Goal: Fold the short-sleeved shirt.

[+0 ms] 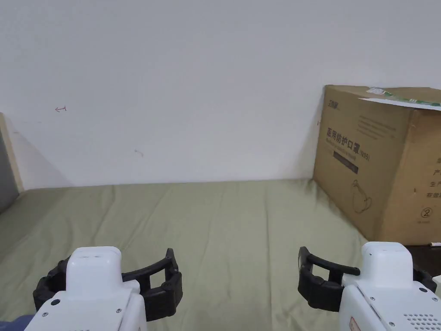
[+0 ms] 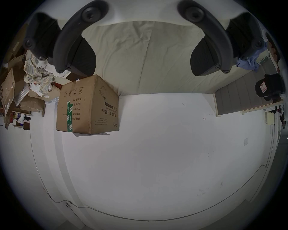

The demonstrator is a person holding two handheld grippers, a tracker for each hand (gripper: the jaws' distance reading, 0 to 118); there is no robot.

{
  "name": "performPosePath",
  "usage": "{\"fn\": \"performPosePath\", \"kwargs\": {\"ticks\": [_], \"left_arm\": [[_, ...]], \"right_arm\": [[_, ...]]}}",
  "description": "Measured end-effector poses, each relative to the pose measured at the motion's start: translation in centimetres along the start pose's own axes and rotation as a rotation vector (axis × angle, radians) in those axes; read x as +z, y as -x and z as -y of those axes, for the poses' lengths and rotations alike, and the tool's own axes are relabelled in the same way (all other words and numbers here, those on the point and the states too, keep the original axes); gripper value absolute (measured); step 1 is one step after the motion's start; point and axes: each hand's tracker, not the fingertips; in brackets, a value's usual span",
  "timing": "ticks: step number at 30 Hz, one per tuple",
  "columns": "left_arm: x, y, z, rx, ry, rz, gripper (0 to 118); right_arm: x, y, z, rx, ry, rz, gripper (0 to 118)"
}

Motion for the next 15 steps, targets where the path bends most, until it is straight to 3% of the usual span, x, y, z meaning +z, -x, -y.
{"fn": "performPosePath", "kwargs": {"ticks": [2, 5, 8, 9, 12, 14, 15], "left_arm": [[0.0, 0.6, -0.5, 0.108, -0.026, 0.044, 117], [0.0, 2.3, -1.0, 0.393, -0.049, 0.096, 117], [-0.3, 3.9, 0.8, 0.752, -0.040, 0.102, 117], [-0.5, 4.4, 1.7, 0.875, -0.015, 0.070, 117], [-0.7, 5.6, 4.6, 1.116, 0.028, 0.043, 117], [-1.0, 6.0, 5.5, 1.187, 0.057, 0.020, 117], [-1.3, 6.1, 5.2, 1.130, 0.073, 0.027, 117]], "right_arm": [[-0.1, 0.4, -1.0, 0.042, -0.010, 0.037, 118], [0.1, 2.3, -2.1, 0.249, -0.073, 0.091, 118], [0.5, 5.0, -1.8, 0.588, -0.143, 0.118, 118], [0.6, 6.2, -1.1, 0.742, -0.159, 0.123, 118], [0.7, 8.5, 1.1, 1.097, -0.160, 0.070, 118], [0.5, 9.4, 2.4, 1.249, -0.130, 0.025, 118], [0.3, 9.8, 2.9, 1.278, -0.133, 0.049, 118]]}}
